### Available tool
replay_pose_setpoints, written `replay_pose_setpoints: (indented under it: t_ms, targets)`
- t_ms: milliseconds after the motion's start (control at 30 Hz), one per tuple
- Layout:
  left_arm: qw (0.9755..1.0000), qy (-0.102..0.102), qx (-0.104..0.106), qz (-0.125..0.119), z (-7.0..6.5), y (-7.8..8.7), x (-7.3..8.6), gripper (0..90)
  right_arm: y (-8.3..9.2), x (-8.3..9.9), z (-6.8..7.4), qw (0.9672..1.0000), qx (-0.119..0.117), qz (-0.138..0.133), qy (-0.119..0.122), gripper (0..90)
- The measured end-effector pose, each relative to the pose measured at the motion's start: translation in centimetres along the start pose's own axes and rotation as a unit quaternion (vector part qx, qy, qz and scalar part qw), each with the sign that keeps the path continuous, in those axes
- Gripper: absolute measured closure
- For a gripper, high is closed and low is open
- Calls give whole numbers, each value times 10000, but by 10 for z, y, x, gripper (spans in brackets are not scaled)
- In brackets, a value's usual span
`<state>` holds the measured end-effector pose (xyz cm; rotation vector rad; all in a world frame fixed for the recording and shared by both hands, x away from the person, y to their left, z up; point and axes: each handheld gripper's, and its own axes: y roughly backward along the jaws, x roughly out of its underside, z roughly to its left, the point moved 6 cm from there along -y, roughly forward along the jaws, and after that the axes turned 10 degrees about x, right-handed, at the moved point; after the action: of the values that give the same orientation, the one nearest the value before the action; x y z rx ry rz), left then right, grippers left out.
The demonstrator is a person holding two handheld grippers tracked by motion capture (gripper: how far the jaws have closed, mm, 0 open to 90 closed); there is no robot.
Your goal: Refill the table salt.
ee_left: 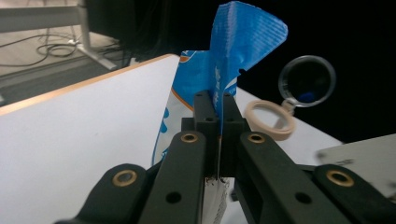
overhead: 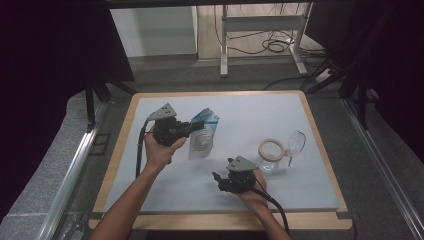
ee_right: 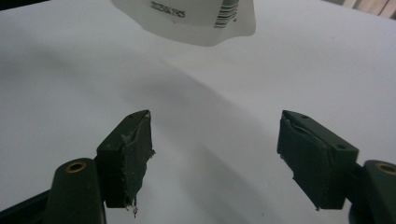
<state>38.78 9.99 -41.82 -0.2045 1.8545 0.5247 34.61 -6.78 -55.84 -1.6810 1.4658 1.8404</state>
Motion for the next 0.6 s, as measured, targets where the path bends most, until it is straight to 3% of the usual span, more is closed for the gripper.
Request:
replay_pose_setpoints:
  t_ms: [67,233,400,600]
  targets:
    - [9999,-90,102,13,-12,-2,-7,900,-4,-2,0,9999,111,-10,39,251]
    - [9995,-149,271,20,-28,-9,-13,900,-11,-9,-1,9992,353,-61,188,238]
    - [9990,-182,400,76,-36,-15,-14,900,-11,-19,-4,9982,466,-328,169,236]
    - [9986,-158,497,96,-39,-20,-15,900,-9,-23,-6,9966,528,-523,357,237]
